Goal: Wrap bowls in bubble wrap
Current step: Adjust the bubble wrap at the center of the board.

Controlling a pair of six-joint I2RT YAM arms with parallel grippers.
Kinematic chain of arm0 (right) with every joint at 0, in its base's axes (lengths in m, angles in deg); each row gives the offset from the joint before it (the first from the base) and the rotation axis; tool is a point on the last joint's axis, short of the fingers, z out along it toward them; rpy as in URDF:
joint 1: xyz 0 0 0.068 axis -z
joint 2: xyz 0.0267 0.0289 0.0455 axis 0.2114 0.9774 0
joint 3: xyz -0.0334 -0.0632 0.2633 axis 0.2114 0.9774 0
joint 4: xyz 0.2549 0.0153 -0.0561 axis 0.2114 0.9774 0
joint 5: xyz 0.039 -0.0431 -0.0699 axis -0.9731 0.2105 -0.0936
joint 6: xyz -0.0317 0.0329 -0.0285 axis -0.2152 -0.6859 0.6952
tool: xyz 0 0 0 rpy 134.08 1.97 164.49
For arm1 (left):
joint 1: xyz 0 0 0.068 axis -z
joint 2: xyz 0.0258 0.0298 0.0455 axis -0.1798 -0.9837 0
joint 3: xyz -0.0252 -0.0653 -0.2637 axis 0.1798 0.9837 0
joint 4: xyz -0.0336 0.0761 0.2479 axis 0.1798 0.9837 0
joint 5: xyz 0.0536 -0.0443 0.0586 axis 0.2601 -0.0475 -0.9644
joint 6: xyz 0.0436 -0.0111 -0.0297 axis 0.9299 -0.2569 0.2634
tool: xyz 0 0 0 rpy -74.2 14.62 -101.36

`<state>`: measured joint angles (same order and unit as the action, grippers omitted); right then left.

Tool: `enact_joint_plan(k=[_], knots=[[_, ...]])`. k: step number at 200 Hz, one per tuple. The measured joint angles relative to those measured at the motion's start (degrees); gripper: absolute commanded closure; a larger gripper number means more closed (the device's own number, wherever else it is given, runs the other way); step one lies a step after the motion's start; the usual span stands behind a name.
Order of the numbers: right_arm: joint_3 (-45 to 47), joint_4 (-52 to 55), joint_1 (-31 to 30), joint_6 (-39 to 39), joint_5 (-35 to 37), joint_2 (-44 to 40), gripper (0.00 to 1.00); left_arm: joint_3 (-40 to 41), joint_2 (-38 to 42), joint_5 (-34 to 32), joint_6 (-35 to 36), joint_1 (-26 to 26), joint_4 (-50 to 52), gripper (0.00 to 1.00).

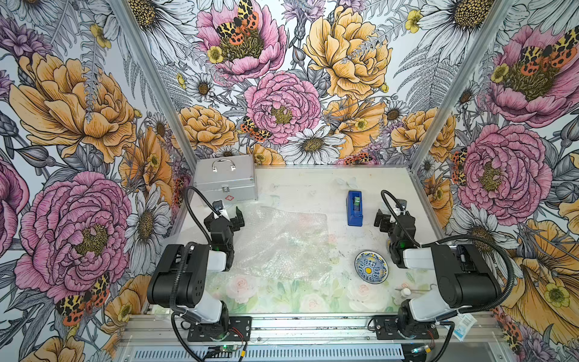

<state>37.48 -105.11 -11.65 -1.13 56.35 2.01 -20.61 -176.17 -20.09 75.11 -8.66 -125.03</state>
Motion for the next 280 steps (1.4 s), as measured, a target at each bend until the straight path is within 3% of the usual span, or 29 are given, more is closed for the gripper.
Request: enact_joint_plan(k=[44, 91, 194, 216, 229, 246, 260, 280], knots=[[0.00, 0.00, 0.00, 0.00, 0.00, 0.02, 0.00, 0.00, 0.00, 0.28, 1.11, 0.57, -0.07, 0.01], [0.00, 0.00, 0.00, -0.02, -0.46, 0.02, 0.00, -0.33, 0.00, 6.91, 0.79, -3.02, 0.15, 0.01], [0.00, 0.07, 0.00, -0.02, -0.39, -0.04, 0.00, -1.09, 0.28, 6.75, 0.85, -1.88, 2.84, 0.01], [-1.40, 6.95, -0.57, -0.15, 1.92, -3.76, 0.00, -6.80, 4.44, 1.60, 0.02, -0.92, 15.72, 0.01], [-6.10, 18.56, -1.75, -2.03, 6.05, -9.31, 0.00, -14.36, 7.06, -4.94, -2.25, 0.46, 26.34, 0.04], [-16.76, 35.89, -2.99, -7.78, 10.34, -17.00, 0.00, -28.68, 9.92, -11.56, -9.70, 1.66, 43.87, 0.13], [-22.21, 43.06, -3.58, -14.45, 12.61, -24.61, 0.00, -37.51, 12.83, -12.94, -16.70, 1.99, 54.03, 0.15], [-21.97, 50.45, -2.78, -24.04, 11.54, -36.68, 0.18, -39.41, 19.93, -12.87, -25.44, 4.42, 62.88, 0.15]])
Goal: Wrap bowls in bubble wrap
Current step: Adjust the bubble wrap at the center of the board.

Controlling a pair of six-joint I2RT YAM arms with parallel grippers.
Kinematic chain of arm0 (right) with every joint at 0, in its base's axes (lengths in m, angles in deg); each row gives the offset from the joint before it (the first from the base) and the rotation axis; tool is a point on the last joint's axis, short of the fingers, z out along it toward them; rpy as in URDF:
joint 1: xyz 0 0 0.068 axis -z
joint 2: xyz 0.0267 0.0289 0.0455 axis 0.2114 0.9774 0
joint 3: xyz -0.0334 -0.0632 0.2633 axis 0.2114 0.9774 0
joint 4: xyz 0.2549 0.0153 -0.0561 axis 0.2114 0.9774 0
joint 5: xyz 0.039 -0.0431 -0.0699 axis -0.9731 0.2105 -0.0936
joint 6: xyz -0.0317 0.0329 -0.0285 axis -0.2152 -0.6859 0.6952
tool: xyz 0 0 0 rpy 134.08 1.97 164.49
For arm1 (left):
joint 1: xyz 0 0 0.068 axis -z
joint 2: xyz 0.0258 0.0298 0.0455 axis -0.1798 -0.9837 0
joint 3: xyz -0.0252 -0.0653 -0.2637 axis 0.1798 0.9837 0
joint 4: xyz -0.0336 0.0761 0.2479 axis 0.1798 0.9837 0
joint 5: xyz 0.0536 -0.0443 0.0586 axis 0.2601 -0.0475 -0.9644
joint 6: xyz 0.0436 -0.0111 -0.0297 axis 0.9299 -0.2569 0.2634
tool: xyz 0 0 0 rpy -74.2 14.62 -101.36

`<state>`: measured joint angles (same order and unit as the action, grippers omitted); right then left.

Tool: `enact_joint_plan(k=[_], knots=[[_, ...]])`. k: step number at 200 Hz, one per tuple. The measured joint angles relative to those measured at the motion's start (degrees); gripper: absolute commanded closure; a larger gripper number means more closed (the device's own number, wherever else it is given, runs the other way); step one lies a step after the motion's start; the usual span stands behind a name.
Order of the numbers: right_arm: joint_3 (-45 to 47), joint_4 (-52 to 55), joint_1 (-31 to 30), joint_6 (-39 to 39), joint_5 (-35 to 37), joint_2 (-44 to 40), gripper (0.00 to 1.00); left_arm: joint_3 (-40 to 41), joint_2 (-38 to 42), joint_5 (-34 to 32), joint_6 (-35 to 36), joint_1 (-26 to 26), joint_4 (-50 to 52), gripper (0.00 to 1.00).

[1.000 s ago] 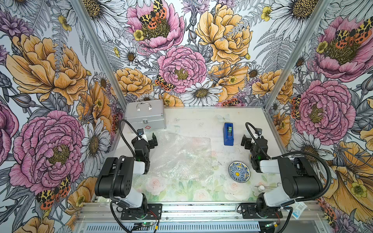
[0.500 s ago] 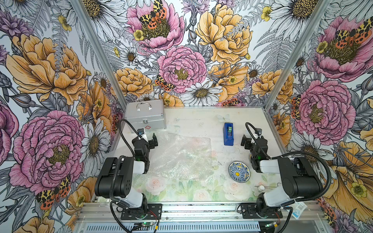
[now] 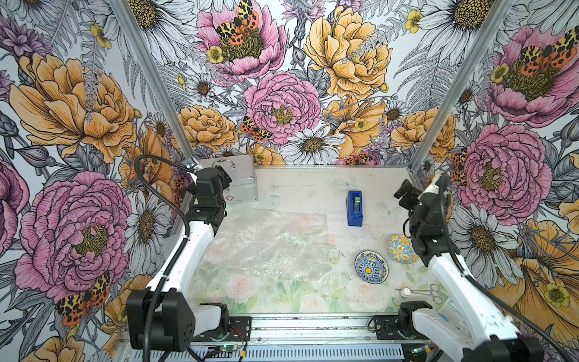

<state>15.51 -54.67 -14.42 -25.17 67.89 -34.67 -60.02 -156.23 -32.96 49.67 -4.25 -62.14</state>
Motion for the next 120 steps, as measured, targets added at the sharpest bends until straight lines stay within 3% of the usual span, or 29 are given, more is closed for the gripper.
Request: enact_joint_plan(k=[14, 22, 42, 54, 85, 102, 120], knots=[[-3.02, 8.57, -1.38, -4.37, -0.24, -0.94, 0.22, 1.09, 3.48, 0.24, -3.54, 5.66, 5.29, 0.15], [-6.14, 13.70, -5.60, -5.84, 0.33, 1.68, 0.22, 1.64, 4.31, 0.44, -4.63, 10.01, 7.98, 0.15], [-14.08, 24.17, -23.37, -8.74, 1.60, 11.74, 0.23, 3.58, 5.16, 1.70, -5.90, 21.22, 13.99, 0.15], [-17.44, 28.52, -32.72, -10.51, 0.35, 17.66, 0.26, 5.86, 6.58, 3.87, -6.51, 25.14, 16.55, 0.14], [-25.18, 35.60, -48.24, -16.41, -7.06, 35.10, 0.28, 10.62, 13.16, 8.02, -8.76, 25.62, 23.06, 0.14], [-25.92, 37.20, -51.67, -19.34, -10.69, 42.91, 0.29, 11.89, 16.37, 9.84, -10.45, 24.20, 25.53, 0.14], [-25.38, 39.63, -51.25, -21.44, -14.14, 48.24, 0.31, 14.19, 19.74, 12.61, -12.26, 20.44, 27.21, 0.14]])
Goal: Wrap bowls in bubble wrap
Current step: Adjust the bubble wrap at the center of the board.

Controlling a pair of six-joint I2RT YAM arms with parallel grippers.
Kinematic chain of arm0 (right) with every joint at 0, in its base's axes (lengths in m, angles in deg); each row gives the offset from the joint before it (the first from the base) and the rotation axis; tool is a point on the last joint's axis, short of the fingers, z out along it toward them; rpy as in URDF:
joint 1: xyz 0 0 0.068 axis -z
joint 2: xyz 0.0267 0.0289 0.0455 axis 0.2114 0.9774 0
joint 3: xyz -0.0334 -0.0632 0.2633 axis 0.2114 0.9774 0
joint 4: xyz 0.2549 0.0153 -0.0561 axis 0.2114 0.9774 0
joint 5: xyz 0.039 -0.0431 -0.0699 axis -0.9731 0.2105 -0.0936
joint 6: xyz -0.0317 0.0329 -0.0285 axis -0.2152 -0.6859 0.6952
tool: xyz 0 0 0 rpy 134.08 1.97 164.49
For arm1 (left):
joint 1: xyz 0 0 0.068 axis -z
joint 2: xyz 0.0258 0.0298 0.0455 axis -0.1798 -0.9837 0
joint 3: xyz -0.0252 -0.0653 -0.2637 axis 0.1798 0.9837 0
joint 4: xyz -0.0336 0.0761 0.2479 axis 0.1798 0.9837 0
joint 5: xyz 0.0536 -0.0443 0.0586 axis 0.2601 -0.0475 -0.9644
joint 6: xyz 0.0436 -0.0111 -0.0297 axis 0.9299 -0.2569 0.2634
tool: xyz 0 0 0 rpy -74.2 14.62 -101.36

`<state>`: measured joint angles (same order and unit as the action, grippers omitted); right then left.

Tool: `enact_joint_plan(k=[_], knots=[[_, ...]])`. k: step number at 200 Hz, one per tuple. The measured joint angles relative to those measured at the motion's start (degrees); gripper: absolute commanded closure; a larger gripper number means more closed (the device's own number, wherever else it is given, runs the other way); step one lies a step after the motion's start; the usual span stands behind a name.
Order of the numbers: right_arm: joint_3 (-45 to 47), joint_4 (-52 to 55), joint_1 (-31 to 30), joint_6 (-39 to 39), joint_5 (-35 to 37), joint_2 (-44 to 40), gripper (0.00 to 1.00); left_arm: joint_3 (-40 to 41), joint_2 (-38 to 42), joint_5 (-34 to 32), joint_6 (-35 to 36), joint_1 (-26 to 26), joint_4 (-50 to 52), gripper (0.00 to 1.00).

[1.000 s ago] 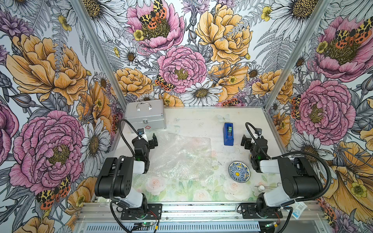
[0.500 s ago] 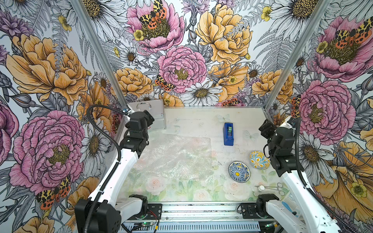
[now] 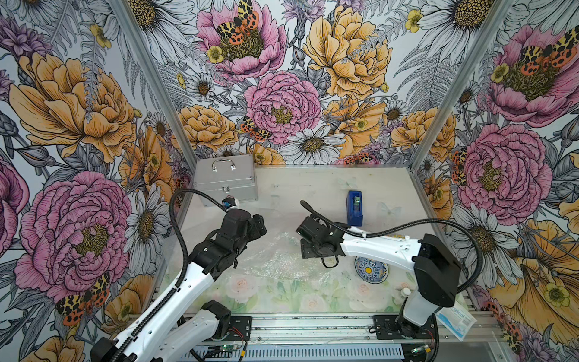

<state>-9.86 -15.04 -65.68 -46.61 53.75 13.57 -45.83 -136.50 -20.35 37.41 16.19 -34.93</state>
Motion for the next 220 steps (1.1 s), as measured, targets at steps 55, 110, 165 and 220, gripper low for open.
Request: enact_joint_plan(k=[55, 110, 165, 220], knots=[[0.96, 2.73, 9.70, 0.39, -5.35, 2.40, 0.33, 6.08, 4.11, 7.98, -3.13, -11.26, 4.26, 0.14], [-2.32, 3.98, 11.45, 5.18, -8.44, 9.07, 0.55, 6.10, 1.95, 9.11, -3.28, -11.41, 4.68, 0.15], [-2.73, 2.67, 13.09, 6.95, -7.72, 8.48, 0.99, 4.44, -7.32, 9.01, -2.40, -13.46, 6.23, 0.17], [2.56, 3.89, 20.17, 6.93, -3.74, -6.03, 1.00, 1.22, -17.53, 7.37, -2.27, -14.32, 5.97, 0.19]])
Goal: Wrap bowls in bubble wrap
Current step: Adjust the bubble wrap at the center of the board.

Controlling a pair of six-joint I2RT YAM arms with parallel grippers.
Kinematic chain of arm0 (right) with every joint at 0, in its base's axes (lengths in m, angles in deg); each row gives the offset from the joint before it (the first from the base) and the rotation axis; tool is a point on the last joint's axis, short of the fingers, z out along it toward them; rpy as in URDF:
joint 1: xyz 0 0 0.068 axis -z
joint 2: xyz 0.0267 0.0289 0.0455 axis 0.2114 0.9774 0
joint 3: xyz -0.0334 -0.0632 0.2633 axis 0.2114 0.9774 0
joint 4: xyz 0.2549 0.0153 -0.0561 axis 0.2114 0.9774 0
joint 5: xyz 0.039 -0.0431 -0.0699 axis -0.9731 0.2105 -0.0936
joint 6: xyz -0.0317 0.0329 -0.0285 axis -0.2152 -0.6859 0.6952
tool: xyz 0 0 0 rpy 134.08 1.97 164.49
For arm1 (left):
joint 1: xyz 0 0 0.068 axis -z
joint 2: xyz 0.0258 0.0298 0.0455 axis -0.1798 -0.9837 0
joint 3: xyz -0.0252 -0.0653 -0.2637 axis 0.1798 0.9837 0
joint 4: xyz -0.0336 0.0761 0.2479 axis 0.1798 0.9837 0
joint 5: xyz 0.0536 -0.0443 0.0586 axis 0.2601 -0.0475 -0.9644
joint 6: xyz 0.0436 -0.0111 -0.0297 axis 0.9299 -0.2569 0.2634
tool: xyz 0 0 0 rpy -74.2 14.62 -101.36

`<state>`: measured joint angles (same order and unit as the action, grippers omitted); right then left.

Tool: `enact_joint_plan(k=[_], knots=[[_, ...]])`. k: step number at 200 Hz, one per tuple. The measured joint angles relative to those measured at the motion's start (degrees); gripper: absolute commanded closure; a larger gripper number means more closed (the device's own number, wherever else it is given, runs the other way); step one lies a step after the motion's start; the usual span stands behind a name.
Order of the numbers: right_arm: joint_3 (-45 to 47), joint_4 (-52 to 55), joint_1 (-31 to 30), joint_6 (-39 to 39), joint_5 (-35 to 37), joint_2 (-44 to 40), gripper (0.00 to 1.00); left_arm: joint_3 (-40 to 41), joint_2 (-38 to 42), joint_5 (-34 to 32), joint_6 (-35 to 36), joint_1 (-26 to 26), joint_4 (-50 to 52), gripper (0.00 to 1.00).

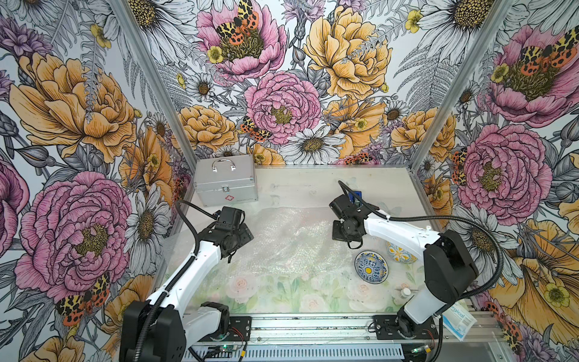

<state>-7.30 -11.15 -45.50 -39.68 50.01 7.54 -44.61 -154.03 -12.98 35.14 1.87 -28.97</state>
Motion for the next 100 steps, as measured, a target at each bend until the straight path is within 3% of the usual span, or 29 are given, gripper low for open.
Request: enact_joint_plan(k=[18, 42, 55, 73, 100], knots=[[-0.04, 0.04, -0.11, 0.87, -0.24, 0.87, 0.98, -0.09, -2.84, 0.02, 0.00, 0.96, -1.31, 0.19], [-0.02, 0.39, -0.15, 1.75, -0.66, 3.17, 0.55, -0.48, -5.14, 0.02, -0.11, 4.11, -3.30, 0.19], [0.00, 1.25, -0.15, 1.73, 0.13, 2.75, 0.40, -0.48, -5.86, 0.24, -0.59, 5.38, -4.74, 0.19], [0.39, 3.21, -0.15, 1.18, 2.75, -0.22, 0.32, -0.37, -6.27, 0.50, -1.11, 5.66, -6.43, 0.20], [4.00, 7.78, 0.72, -0.61, 8.09, -10.84, 0.29, -0.09, -6.86, 1.16, -1.68, 5.46, -8.31, 0.20]])
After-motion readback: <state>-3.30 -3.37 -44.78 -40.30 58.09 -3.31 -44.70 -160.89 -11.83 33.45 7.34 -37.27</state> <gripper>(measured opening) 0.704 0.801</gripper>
